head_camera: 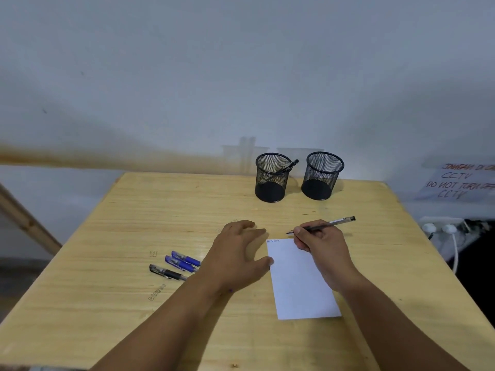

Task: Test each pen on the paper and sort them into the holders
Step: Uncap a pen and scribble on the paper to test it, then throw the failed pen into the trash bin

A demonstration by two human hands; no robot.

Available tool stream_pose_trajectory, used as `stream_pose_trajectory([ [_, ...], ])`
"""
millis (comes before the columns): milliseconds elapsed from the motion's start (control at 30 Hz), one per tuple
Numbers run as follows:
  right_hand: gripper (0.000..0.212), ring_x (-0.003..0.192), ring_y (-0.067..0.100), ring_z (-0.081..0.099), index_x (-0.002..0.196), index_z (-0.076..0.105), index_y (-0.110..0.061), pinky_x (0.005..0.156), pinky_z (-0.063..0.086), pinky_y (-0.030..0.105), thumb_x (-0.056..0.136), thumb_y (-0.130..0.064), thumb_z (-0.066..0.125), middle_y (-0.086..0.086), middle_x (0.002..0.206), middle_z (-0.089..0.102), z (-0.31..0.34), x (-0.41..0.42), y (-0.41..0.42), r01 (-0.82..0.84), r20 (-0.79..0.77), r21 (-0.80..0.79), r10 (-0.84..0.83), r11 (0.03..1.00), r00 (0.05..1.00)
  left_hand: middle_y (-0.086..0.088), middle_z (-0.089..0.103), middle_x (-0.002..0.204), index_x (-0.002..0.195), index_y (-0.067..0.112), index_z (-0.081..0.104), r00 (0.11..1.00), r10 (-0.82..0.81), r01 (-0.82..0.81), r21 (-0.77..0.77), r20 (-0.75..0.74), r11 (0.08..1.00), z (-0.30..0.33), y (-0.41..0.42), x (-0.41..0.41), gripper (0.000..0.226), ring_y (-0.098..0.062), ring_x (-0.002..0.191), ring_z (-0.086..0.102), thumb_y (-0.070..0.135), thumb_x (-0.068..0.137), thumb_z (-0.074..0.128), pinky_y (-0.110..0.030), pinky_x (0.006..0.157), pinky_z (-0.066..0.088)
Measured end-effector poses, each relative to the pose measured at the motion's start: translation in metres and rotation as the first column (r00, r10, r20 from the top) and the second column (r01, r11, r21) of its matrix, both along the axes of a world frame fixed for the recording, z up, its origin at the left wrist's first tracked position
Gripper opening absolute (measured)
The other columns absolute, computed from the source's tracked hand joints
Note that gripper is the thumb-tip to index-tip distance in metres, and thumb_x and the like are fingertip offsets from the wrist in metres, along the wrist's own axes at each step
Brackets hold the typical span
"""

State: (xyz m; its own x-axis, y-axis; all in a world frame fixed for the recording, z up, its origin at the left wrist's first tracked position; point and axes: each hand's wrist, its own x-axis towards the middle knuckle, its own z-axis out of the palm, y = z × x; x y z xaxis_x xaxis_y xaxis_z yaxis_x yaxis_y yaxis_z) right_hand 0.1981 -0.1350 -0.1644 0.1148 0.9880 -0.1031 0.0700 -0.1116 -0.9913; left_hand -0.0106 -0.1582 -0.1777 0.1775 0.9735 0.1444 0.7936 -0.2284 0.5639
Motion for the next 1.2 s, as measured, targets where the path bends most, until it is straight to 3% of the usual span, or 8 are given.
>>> stream_pose_trajectory([
  [200,0.006,0.071,0.022,0.060,0.085,0.071,-0.003,0.079,0.054,0.037,0.089,-0.006,0.068,0.011,0.072,0.066,0.005,0.009,0.004,-0.048,-0.180,-0.075,0.034,0.996,0.983,0.014,0.051,0.133,0.132,0.026,0.058,0.982,0.031,-0.028,-0.017,0.185,0.999,0.003,0.012,-0.011,0.035,-0.002,0.121,0.049,0.026,0.097,0.054,-0.017,0.099,0.038],
  [333,0.006,0.071,0.022,0.062,0.087,0.071,-0.003,0.078,0.055,0.038,0.089,-0.008,0.070,0.011,0.072,0.067,0.008,0.005,0.000,-0.052,-0.188,-0.074,0.037,0.996,0.981,0.011,0.062,0.119,0.122,0.026,0.064,0.968,0.117,-0.130,0.045,0.222,0.990,0.005,0.026,-0.020,0.037,-0.001,0.097,0.060,0.006,0.095,0.050,-0.003,0.081,0.040],
  [400,0.006,0.072,0.022,0.063,0.088,0.071,-0.003,0.079,0.056,0.040,0.088,-0.010,0.071,0.012,0.074,0.069,0.009,0.003,-0.003,-0.053,-0.183,-0.073,0.039,0.996,0.982,0.011,0.063,0.117,0.122,0.026,0.065,0.969,0.125,-0.131,0.017,0.214,0.991,0.007,0.032,-0.024,0.040,-0.003,0.097,0.061,0.002,0.093,0.051,-0.005,0.082,0.041],
  [600,0.008,0.073,0.022,0.064,0.092,0.067,0.001,0.069,0.056,0.029,0.088,-0.005,0.070,0.012,0.075,0.070,0.013,0.000,-0.011,-0.060,-0.205,-0.058,0.047,0.996,0.978,0.013,0.065,0.118,0.116,0.032,0.067,0.991,0.137,-0.137,0.053,0.001,0.989,0.006,0.045,-0.032,0.034,-0.004,0.100,0.060,0.017,0.086,0.061,-0.020,0.090,0.047],
  [733,0.014,0.078,0.024,0.065,0.098,0.063,0.001,0.080,0.055,0.037,0.086,0.001,0.070,0.015,0.081,0.070,0.014,0.000,-0.016,-0.053,-0.230,-0.065,0.037,0.996,0.972,0.016,0.066,0.104,0.095,0.031,0.071,0.980,0.009,0.001,0.053,-0.201,0.999,0.007,0.045,-0.031,0.021,-0.015,0.097,0.061,0.021,0.088,0.055,-0.032,0.084,0.053],
  [833,0.014,0.082,0.024,0.066,0.097,0.063,0.001,0.088,0.055,0.041,0.084,0.007,0.067,0.015,0.085,0.071,0.016,0.001,-0.020,-0.041,-0.231,-0.057,0.027,0.998,0.973,0.020,0.065,0.101,0.089,0.040,0.070,0.963,-0.054,0.062,0.021,-0.263,0.998,0.003,0.053,-0.039,0.029,-0.014,0.101,0.059,0.019,0.082,0.050,-0.037,0.085,0.050],
  [967,0.012,0.083,0.024,0.066,0.094,0.066,-0.001,0.086,0.054,0.037,0.085,0.007,0.065,0.015,0.086,0.071,0.022,0.004,-0.023,0.005,-0.252,-0.031,-0.013,1.000,0.968,0.016,0.068,0.105,0.100,0.037,0.071,0.981,-0.016,0.025,0.041,-0.193,0.999,0.015,0.048,-0.038,0.021,-0.013,0.098,0.060,0.024,0.089,0.058,-0.034,0.082,0.051],
  [1200,0.010,0.080,0.021,0.071,0.096,0.067,-0.007,0.079,0.057,0.031,0.086,-0.006,0.071,0.010,0.085,0.075,0.041,0.007,-0.032,0.086,-0.254,0.074,-0.065,0.994,0.965,0.023,0.070,0.088,0.100,0.034,0.073,0.983,0.045,-0.056,0.062,0.175,0.997,0.033,0.026,-0.014,0.015,0.002,0.085,0.061,0.023,0.090,0.069,-0.014,0.069,0.042],
])
